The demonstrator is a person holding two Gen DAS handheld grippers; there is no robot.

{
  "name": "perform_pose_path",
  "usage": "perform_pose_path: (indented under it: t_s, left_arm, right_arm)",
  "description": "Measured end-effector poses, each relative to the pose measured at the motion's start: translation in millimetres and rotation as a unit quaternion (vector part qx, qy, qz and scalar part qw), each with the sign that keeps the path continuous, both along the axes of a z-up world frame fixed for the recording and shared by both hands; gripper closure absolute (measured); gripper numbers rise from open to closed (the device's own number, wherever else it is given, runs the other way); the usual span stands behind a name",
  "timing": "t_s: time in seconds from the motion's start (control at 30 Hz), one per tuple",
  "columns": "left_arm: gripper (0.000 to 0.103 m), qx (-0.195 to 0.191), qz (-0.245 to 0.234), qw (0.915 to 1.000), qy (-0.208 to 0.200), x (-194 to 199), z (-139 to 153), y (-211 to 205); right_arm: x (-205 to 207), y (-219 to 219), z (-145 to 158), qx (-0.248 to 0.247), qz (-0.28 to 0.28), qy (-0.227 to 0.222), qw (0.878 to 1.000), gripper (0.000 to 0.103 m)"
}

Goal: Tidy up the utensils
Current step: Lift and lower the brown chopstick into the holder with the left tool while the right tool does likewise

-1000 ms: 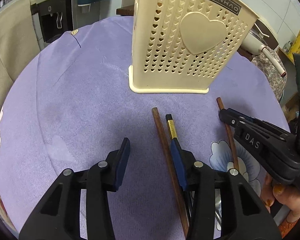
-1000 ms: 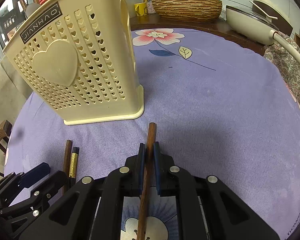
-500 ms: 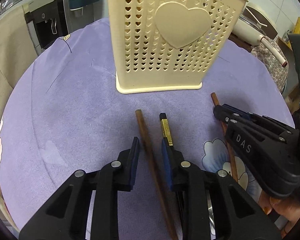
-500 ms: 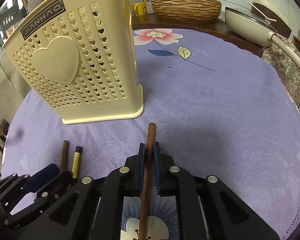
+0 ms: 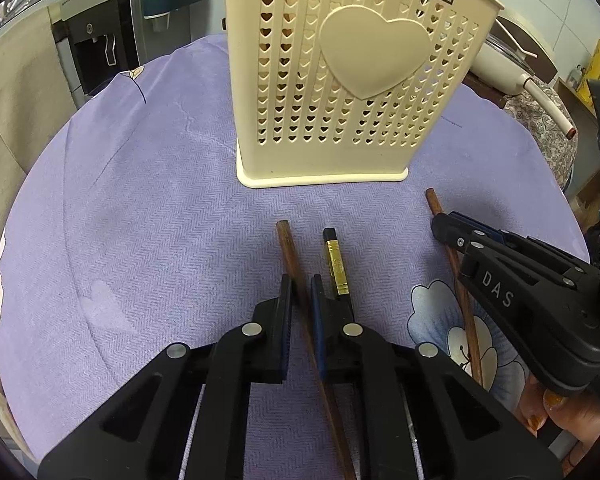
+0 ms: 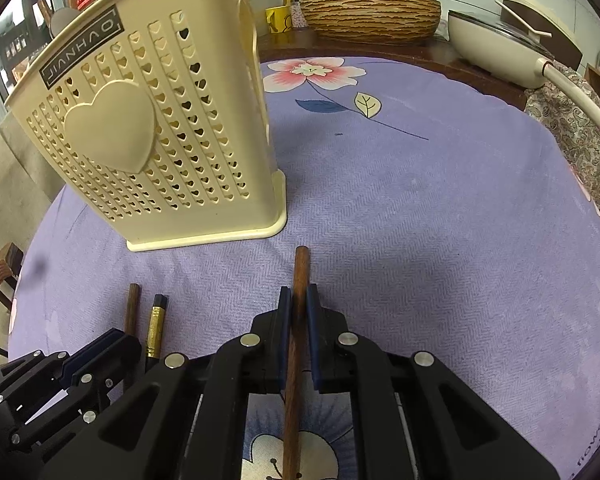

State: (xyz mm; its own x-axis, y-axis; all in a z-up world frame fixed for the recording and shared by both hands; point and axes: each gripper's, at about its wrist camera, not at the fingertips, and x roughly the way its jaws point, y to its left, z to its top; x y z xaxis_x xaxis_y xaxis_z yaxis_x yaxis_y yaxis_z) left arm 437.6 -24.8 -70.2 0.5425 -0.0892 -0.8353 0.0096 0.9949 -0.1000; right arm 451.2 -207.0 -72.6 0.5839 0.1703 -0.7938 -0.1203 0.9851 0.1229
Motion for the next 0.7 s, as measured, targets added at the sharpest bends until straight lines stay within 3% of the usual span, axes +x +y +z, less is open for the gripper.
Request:
perform_pose_path:
  t_s: [0.33,0.7]
  left_arm:
    - [0.095,-0.008,0.001,0.9999,-0.010,-1.3,5.7,2.7]
    - [0.096,-0.042,-0.008,0.9981,-0.045,-16.7,42.0,14.0]
  right_arm:
    - [0.8,-12.1,3.6,0.047,-0.001,0.002,0.999,0.095]
    - [-18.0,-21.7,37.7,0.087,0.020,-0.037,0.995,0.095]
